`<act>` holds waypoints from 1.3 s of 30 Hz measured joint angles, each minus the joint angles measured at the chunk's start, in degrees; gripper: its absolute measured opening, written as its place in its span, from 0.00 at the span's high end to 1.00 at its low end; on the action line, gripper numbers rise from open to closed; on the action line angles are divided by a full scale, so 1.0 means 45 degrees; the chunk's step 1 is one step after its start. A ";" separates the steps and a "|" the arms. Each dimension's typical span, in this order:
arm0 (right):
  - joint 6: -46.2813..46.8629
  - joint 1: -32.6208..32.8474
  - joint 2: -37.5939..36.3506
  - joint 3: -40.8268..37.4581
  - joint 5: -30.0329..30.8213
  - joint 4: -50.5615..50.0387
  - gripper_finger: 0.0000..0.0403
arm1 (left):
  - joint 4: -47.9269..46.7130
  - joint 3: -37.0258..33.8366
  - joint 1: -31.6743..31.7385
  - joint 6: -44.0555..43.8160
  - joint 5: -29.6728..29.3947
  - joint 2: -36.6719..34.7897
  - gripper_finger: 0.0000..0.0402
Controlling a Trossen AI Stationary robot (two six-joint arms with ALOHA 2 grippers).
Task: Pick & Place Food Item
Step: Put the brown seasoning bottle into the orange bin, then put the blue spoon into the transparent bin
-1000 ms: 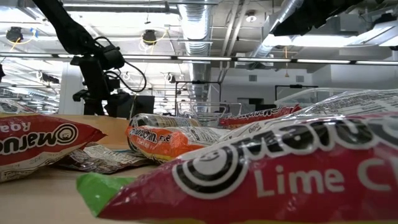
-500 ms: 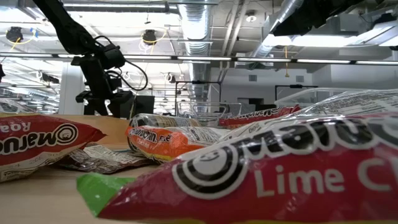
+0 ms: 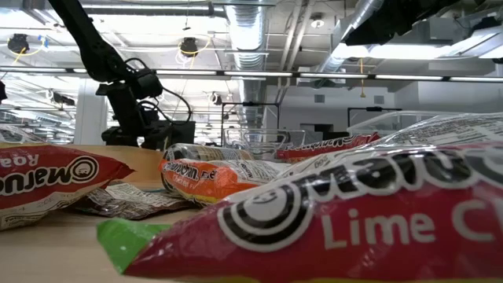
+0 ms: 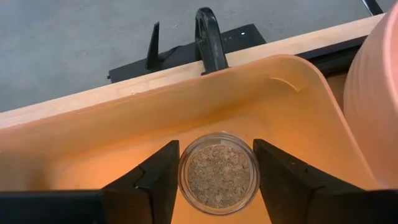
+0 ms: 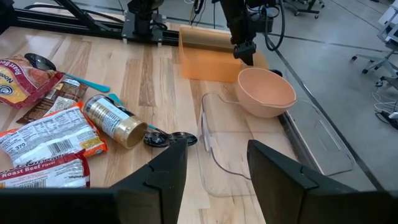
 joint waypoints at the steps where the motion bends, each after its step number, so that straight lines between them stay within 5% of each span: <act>1: -0.0001 0.0004 0.0000 0.0000 -0.0002 0.0000 0.59 | 0.0008 0.0000 0.0004 0.0000 -0.0004 0.0000 0.54; 13: 0.0000 0.0002 0.0000 0.0005 -0.0001 -0.0066 0.59 | 0.0057 0.0000 -0.0010 0.0348 0.0001 -0.0252 0.49; 25: 0.0002 0.0000 0.0000 0.0005 -0.0002 -0.0189 0.59 | 0.0008 0.0000 -0.0124 0.0443 0.0225 -0.2410 0.39; 31: 0.0004 -0.0001 0.0000 0.0005 -0.0002 -0.0189 0.59 | 0.0182 0.0000 -0.0602 0.1088 0.3544 -0.4321 0.39; 39: 0.0004 -0.0001 0.0000 0.0005 -0.0002 -0.0189 0.59 | 0.0323 -0.0589 -0.2581 0.3954 1.1256 -0.7022 0.46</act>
